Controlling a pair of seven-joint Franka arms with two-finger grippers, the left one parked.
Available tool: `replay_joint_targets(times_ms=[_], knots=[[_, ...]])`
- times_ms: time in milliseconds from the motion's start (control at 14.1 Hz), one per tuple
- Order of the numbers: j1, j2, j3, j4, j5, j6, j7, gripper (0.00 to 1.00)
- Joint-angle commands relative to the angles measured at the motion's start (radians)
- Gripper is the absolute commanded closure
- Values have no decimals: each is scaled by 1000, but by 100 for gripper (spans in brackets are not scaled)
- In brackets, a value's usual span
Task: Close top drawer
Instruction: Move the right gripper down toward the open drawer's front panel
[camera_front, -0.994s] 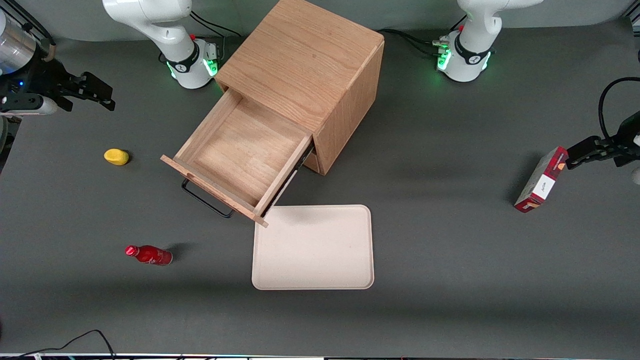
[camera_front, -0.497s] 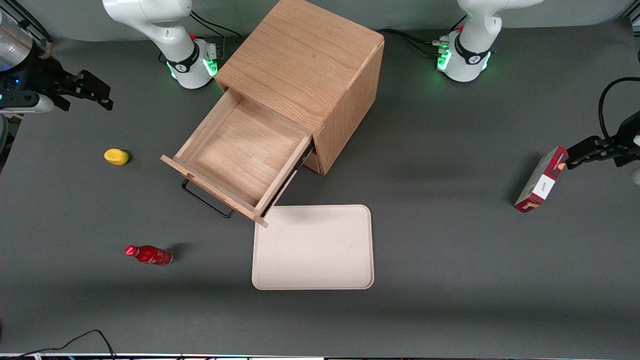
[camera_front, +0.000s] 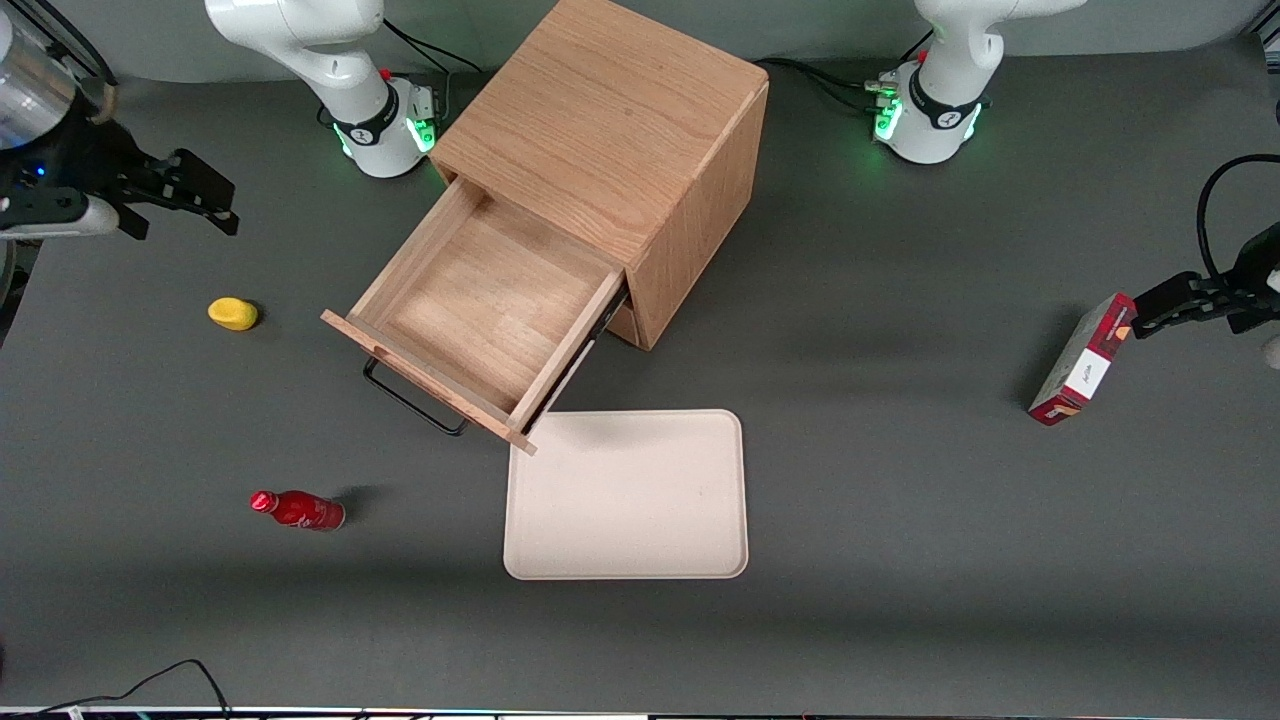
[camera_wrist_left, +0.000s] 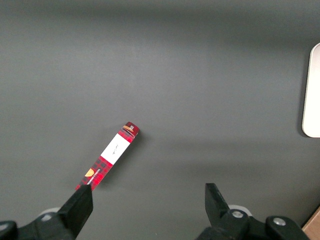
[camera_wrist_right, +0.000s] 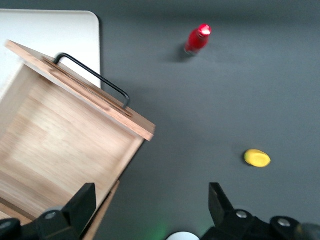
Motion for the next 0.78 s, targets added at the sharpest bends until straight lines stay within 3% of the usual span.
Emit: replay_joint_targets(times_ms=[0,213,710], knots=[[5,134,105,189,-16,-41,80,0],[5,179,200,234,-45,-54,194,0],[5,170,215,232,-30,-87,195,0]])
